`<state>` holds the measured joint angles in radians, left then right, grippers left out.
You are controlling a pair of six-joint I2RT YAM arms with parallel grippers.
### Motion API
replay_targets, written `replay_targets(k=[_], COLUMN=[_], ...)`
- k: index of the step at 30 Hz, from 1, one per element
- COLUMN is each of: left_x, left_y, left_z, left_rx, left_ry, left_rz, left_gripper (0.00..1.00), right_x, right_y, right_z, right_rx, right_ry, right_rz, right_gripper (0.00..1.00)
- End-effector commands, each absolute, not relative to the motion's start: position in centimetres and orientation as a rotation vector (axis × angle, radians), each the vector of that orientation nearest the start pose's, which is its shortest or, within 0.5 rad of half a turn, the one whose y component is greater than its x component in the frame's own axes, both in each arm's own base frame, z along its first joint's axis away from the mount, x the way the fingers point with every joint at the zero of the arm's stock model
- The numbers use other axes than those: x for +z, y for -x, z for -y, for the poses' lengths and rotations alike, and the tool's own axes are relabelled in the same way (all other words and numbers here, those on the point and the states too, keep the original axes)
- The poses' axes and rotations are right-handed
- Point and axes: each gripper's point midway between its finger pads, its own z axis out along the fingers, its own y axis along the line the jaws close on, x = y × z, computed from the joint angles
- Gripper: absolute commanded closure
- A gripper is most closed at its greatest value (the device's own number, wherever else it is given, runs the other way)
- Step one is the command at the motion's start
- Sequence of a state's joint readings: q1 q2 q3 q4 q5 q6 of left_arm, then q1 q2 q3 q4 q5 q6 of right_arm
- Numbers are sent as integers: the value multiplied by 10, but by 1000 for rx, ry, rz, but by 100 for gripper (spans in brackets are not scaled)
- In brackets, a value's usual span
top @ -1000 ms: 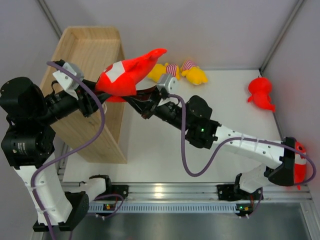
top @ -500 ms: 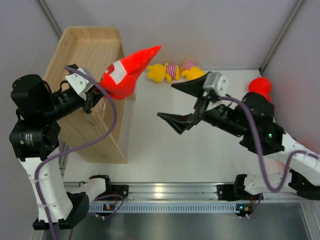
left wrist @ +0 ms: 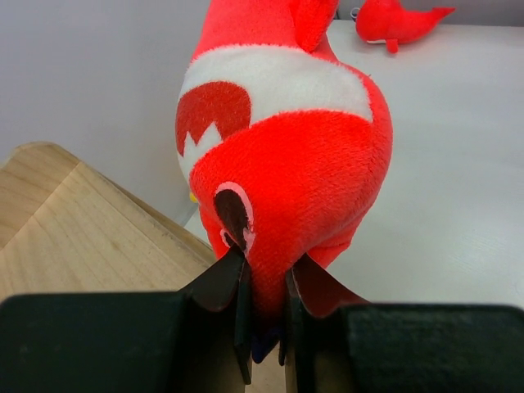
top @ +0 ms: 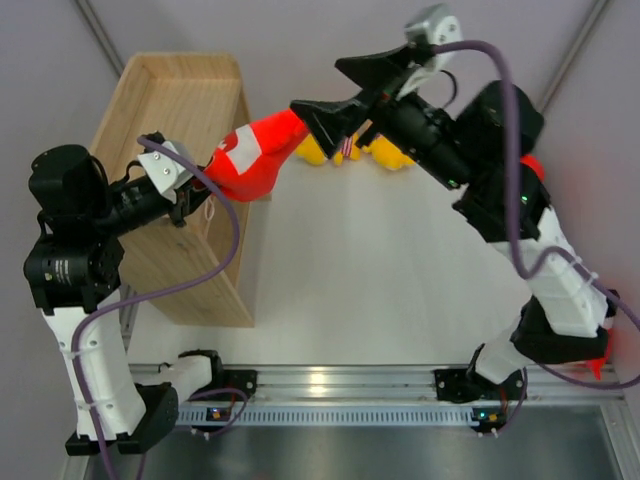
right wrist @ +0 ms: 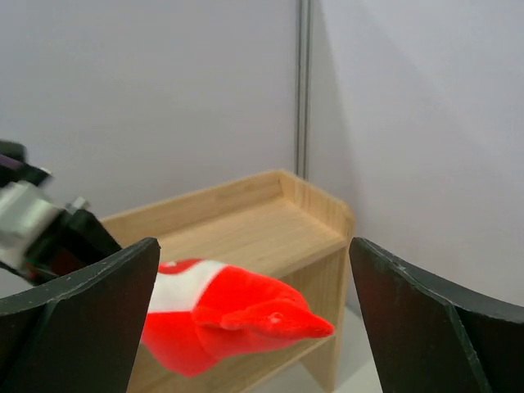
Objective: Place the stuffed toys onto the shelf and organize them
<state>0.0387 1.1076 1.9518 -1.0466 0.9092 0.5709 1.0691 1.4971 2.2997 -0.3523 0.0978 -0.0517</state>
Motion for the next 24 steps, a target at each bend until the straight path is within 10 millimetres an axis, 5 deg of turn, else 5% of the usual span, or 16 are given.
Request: replay_targets(k=[1,6,11,14,16,17,18,21,24], left_x=[511,509,509,508,508,509,511,526,551], left_y=[-207,-208,-210,-213,-214,-215,-215,-212,-206], left_z=[121,122,120,119,119,118,117,113,109], left_rx=[-335,-344,-329,-327,-324,-316,-308,-276,-248], left_ry=[-1065,-1066,-1064,-1061,-1059,-1052,-1048,-1007,-927], left_rz=[-1272,-1277,-1279,-1288,-1290,-1293,-1293,-1286,-1262], left_gripper=[100,100,100,100,100,100,100,92,61], right_x=[612,586,563,557,552,549,550,557,583], right_y=[-224,-230,-234,-224,-222,-221,-220,-223,-234], right_z=[-358,-378,-373,-367,-365,-365,-364,-357,-350], right_rx=[969,1023,1008,1035,1046,1051,1055,1058,1048], right_ry=[646,711,720,737,744,754,755,741,672], right_rz=[-1198,-1263,-1321,-1320,-1321,-1326,-1325,-1294,-1186], right_gripper=[1,2,10,32,65,90,100,100,100])
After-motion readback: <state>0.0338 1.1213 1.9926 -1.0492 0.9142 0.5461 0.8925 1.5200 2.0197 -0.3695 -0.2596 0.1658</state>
